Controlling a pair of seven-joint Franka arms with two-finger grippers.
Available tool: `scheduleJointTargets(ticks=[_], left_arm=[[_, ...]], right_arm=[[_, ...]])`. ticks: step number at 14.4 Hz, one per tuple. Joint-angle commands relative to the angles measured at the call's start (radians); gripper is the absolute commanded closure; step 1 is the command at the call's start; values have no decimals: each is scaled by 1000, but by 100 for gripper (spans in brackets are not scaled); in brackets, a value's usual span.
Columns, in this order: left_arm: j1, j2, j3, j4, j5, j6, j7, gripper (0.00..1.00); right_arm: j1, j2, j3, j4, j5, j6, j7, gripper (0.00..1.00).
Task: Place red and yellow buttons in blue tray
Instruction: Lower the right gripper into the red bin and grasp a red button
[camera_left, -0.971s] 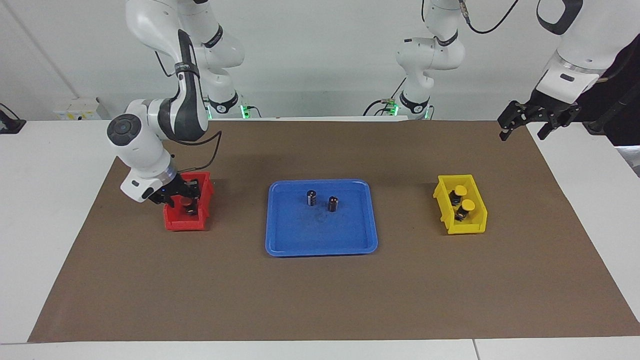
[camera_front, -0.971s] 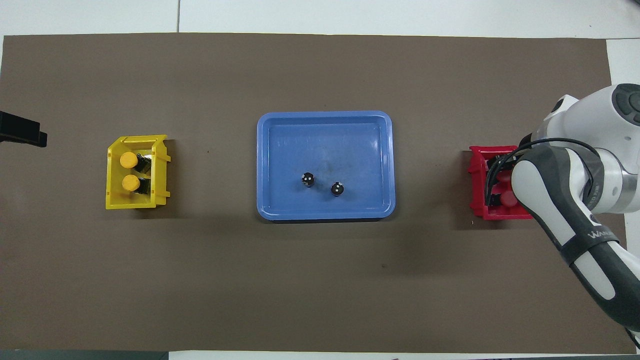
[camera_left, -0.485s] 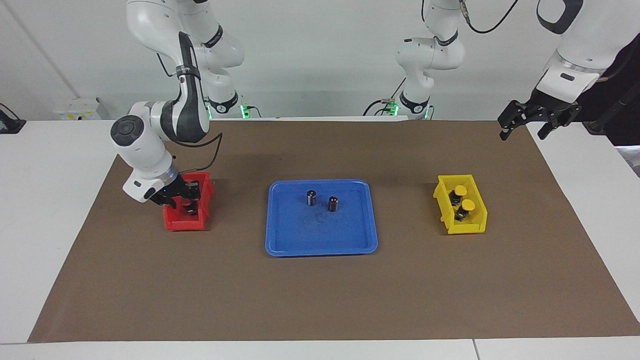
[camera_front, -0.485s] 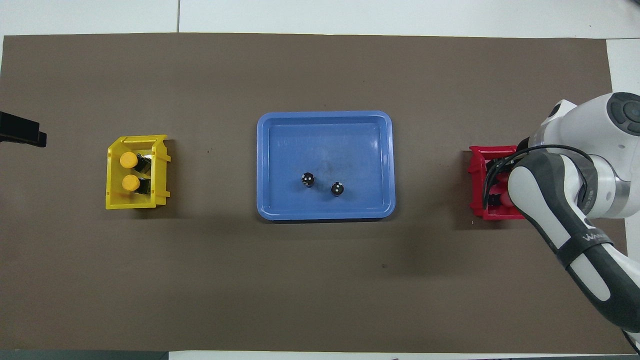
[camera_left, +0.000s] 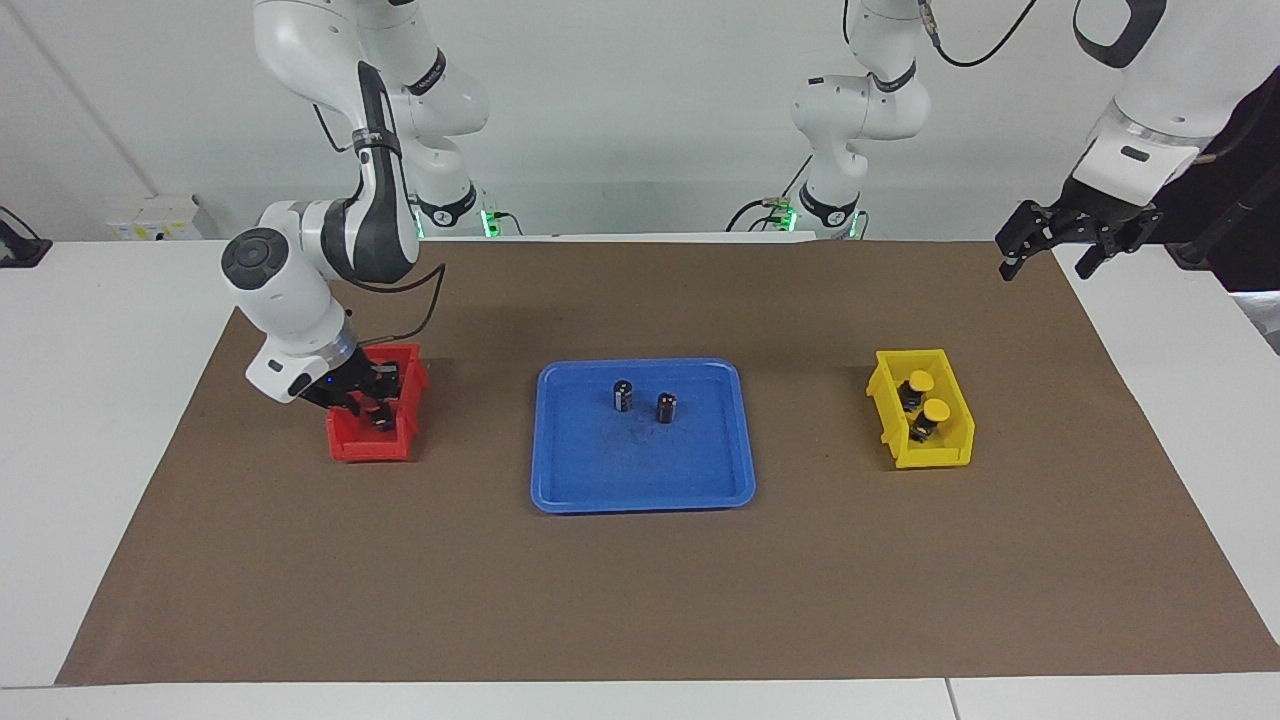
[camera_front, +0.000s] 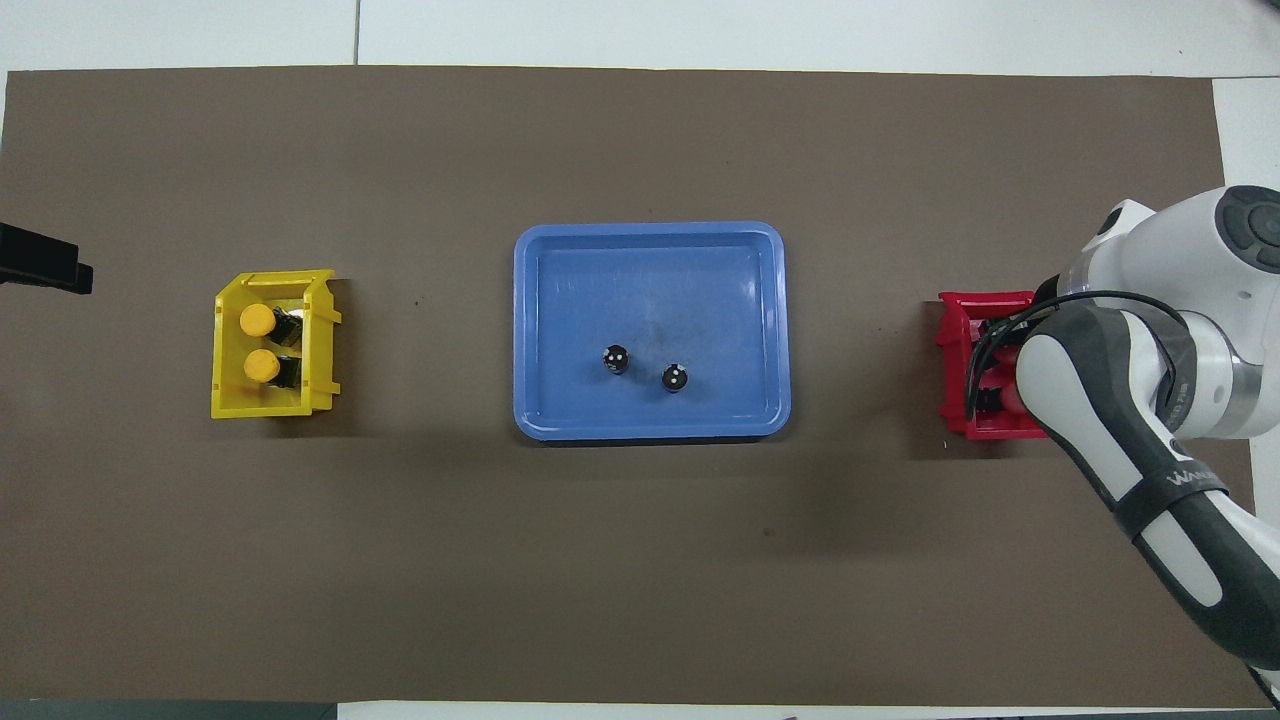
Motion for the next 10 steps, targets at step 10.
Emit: scheduleJointTargets(ticks=[10], left_arm=[[-11,-31,3,-32,19,-4,-12,0]], right_arm=[[124,122,9,582,-7,-527,159,87]])
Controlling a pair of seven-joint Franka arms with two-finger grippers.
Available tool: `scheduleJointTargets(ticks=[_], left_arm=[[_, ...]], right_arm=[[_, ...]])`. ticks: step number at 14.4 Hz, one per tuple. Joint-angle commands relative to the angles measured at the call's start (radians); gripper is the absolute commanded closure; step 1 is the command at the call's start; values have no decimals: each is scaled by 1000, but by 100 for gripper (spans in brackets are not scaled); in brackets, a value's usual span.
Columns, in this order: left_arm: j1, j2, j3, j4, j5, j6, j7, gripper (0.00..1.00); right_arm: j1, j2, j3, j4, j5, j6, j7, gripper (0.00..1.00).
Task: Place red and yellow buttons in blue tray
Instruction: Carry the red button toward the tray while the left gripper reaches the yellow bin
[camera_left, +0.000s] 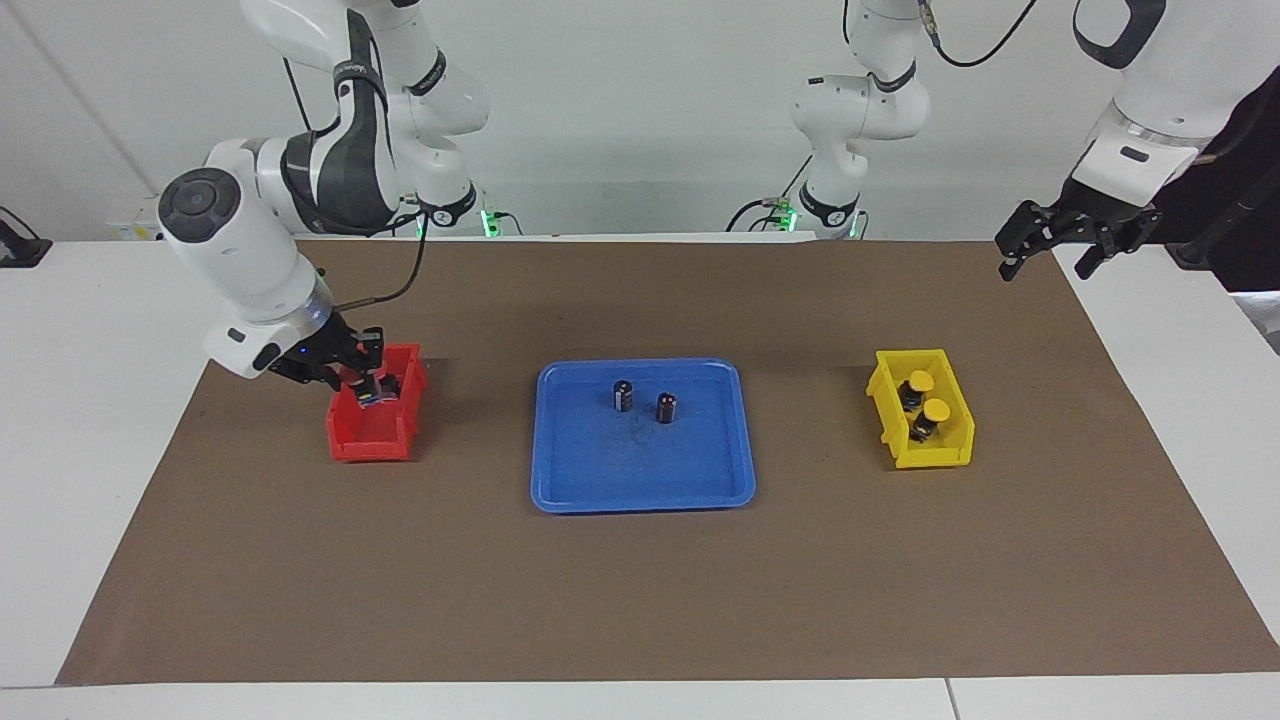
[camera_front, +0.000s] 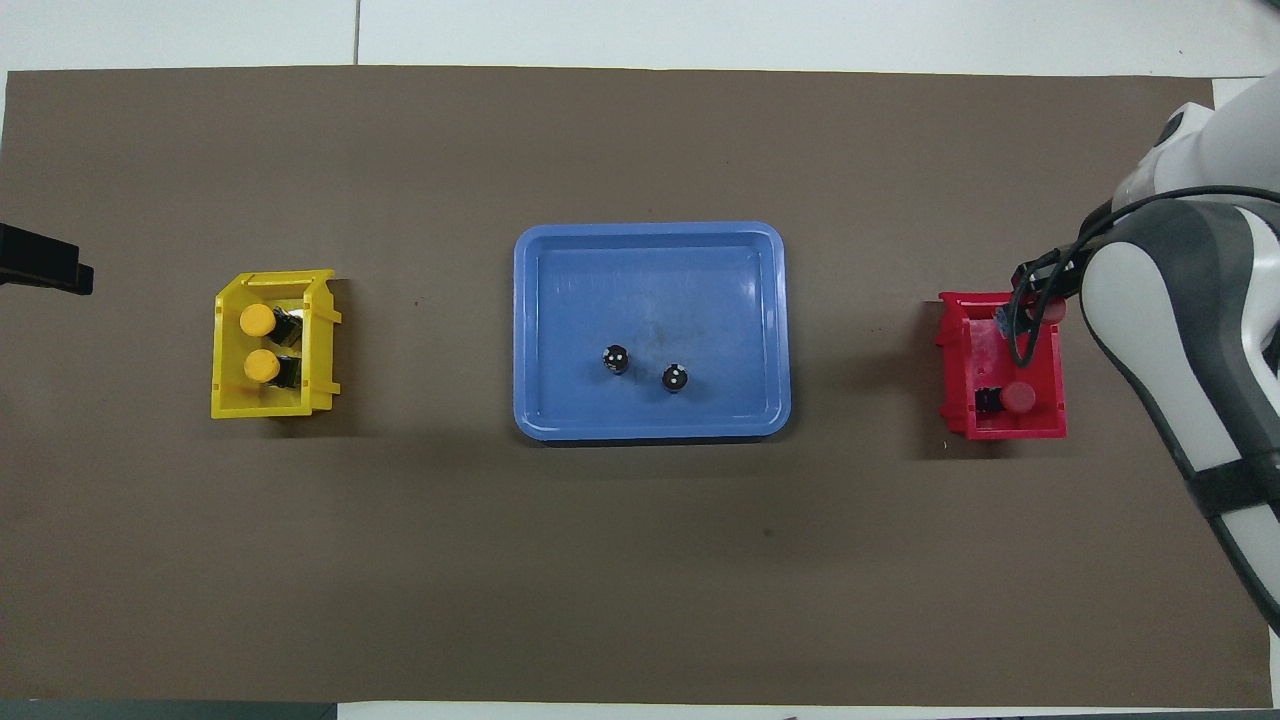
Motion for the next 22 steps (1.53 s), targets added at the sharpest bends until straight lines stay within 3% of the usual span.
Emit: scheduleJointTargets(ticks=[1,4,7,10,14,18,20,22], left_arm=[[-9,-30,2,-31,20,-8,-15,0],[-11,-31,2,-31,19,-17,-15,0],[-11,-30,2,-31,19,-8,-15,0],[-11,-31,2,-29,19,-20,-16,0],[-17,-33,2,-40,14,-5,-21,0],[-18,-149,-1,-264,14,57,-62,0],[-34,-265,-18,-511,14,247,-110,0],[-46,-289,-21,-621,14,321,-119,1]], right_arm=[[102,108,2,201,-11,-90,164,88],[227,153,2,261,-6,-64,367,93],[294,243,3,350,0,-23,453,93],[340,399,12,493,0,-4,556,93],[351,432,23,469,2,82,591,92],[350,426,23,380,6,131,590,91],[348,402,23,307,9,166,590,91],[350,372,23,225,9,226,590,90]])
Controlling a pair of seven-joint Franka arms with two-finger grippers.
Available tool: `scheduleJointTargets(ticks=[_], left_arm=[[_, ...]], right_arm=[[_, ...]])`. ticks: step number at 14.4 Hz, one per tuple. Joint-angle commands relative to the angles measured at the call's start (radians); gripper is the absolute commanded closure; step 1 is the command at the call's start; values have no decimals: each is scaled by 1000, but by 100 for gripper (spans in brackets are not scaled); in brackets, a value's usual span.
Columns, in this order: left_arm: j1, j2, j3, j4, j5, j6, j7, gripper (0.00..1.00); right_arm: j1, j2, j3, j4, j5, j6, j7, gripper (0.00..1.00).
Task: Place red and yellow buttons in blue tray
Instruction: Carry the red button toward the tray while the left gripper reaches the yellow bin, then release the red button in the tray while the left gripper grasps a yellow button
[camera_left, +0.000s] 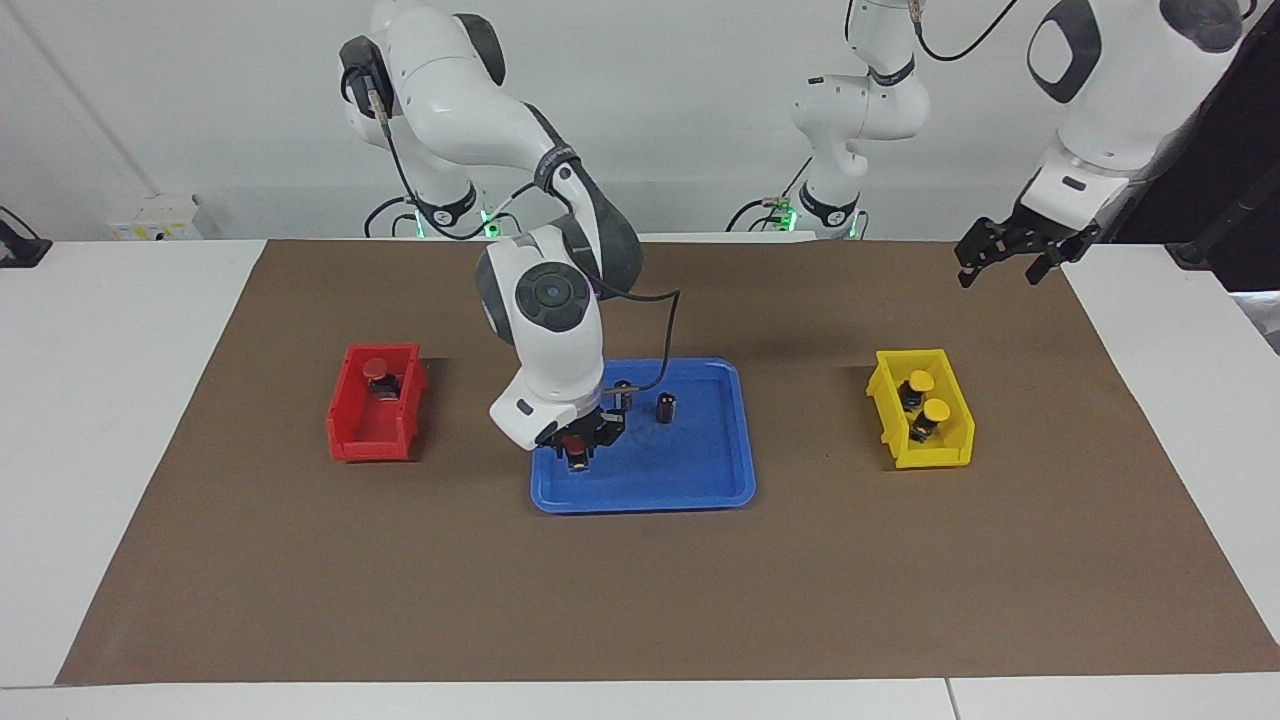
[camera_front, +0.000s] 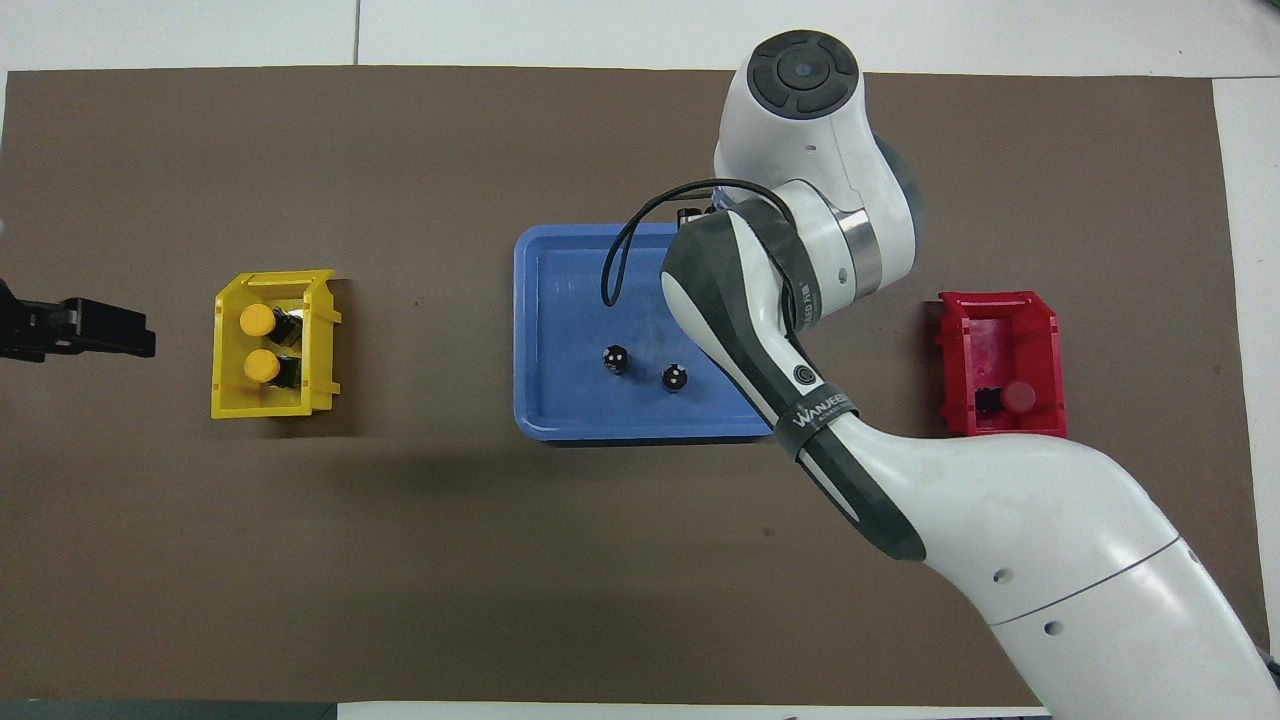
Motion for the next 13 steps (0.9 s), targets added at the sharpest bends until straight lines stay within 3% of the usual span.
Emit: scheduleJointTargets(ticks=[1,2,5,8,9,13], left_arm=[[-35,-76,-2,-203,14,118,-31,2],[-45,-33,-4,-190,14,128,-34,2],[-61,-2,-6,-193,14,146,-5,4],[-73,21,-6,-193,14,151,12,4],[-70,28,-6,-193,14,173,17,4],[-42,117,-4,-176,14,315,40,5]], right_arm=[[-7,-71,10,-152,8,91,12,90],[-7,-79,10,-175,8,108,12,90],[-8,-91,9,-215,8,135,12,87],[-8,-108,10,-264,8,182,13,64],[-8,-108,9,-268,8,188,13,62],[-8,-108,10,-270,24,193,13,61]])
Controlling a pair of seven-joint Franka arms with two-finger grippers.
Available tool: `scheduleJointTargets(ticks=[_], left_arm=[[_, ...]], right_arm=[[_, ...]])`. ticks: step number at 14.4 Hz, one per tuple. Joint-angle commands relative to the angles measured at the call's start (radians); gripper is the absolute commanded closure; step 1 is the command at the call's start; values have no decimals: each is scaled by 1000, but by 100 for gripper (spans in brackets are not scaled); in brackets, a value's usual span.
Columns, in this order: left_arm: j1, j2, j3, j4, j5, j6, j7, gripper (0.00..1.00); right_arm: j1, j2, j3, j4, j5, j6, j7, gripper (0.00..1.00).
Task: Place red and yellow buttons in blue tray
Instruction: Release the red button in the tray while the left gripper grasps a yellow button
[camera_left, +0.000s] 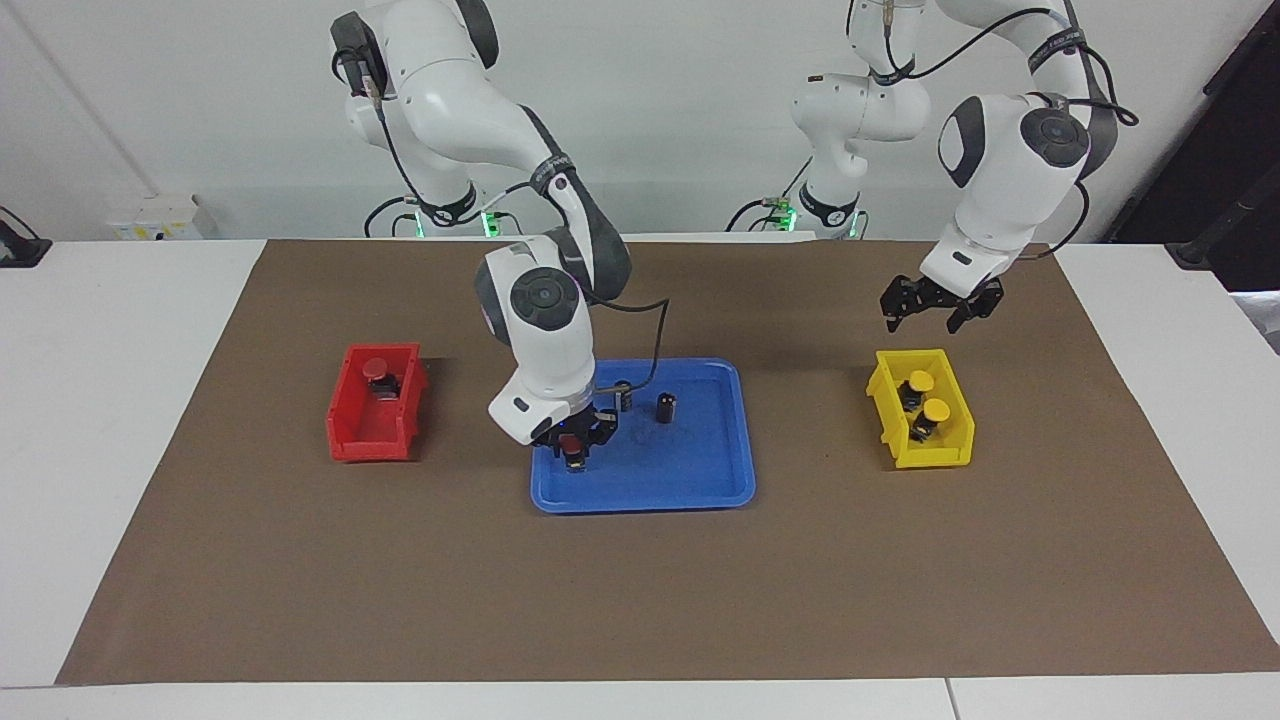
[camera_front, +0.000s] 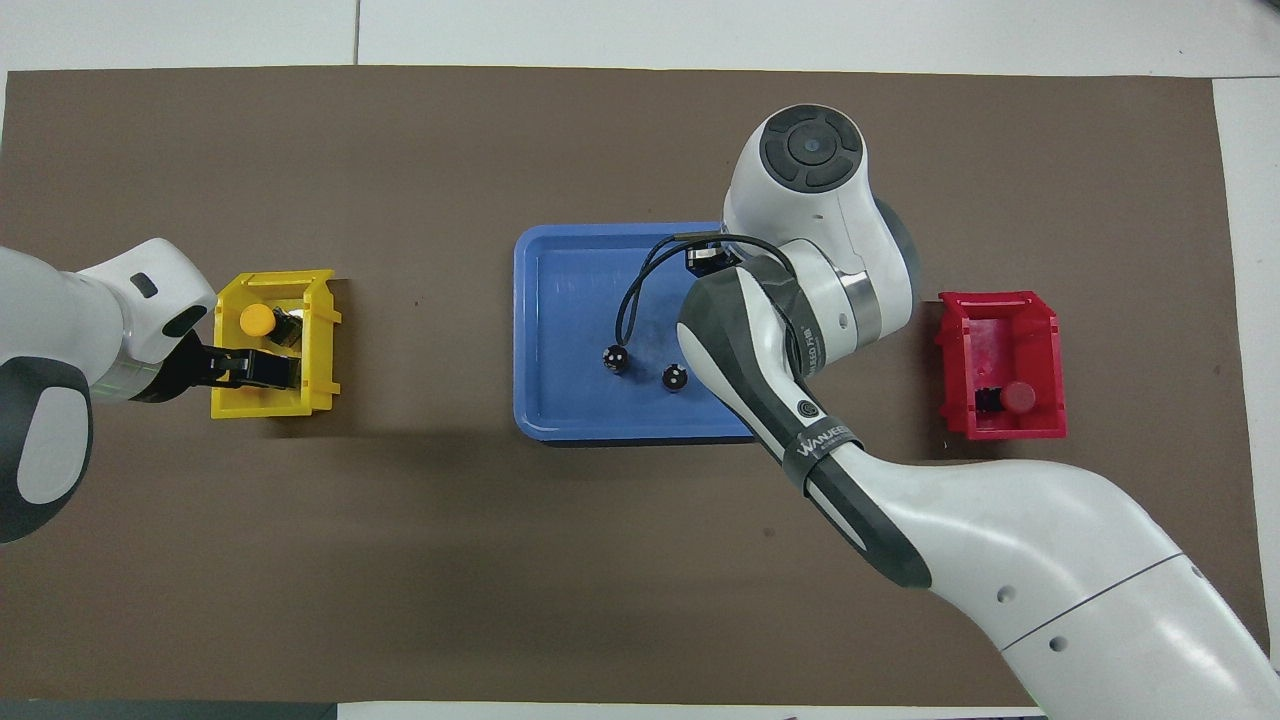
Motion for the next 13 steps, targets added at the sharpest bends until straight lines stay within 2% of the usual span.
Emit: scheduleJointTargets(ticks=[1,3,5,8,10,13], left_arm=[[27,73,3,17,14,95,30,5],[60,102,3,26,14,127,53,6],[93,107,3,18,14,132,97,6],[104,124,2,-9,14,152,99,7],[88,121,2,-18,13,146,67,8],[64,113,0,-37,13,150,27,15]], right_arm=[[-9,-19,10,-46,17,25,13,61],[-7,-19,10,-25,37,-30,15,65],[-7,-19,10,-17,45,-55,15,67],[-12,-19,10,32,50,-162,15,68],[-15,-14,10,18,50,-141,13,68],[-22,-16,10,-12,51,-70,12,68]])
